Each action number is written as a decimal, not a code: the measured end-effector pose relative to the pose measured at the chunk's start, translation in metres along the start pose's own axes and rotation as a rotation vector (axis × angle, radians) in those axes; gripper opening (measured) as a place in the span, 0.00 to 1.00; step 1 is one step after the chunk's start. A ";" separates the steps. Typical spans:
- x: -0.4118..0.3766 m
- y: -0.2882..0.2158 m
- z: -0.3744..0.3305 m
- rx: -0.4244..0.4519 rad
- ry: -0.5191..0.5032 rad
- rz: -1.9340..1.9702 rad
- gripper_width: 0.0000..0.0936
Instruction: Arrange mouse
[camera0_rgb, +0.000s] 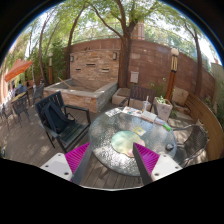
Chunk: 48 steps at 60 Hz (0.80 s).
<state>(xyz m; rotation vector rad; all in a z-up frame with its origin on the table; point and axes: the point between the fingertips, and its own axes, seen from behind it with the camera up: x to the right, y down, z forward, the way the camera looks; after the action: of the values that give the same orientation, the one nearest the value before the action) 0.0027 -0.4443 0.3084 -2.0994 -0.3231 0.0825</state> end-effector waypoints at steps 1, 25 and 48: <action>0.001 0.002 0.000 -0.006 0.002 0.005 0.91; 0.153 0.156 0.062 -0.220 0.155 0.104 0.91; 0.369 0.201 0.220 -0.182 0.300 0.203 0.91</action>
<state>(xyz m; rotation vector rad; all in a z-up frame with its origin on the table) 0.3559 -0.2642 0.0484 -2.2809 0.0665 -0.1461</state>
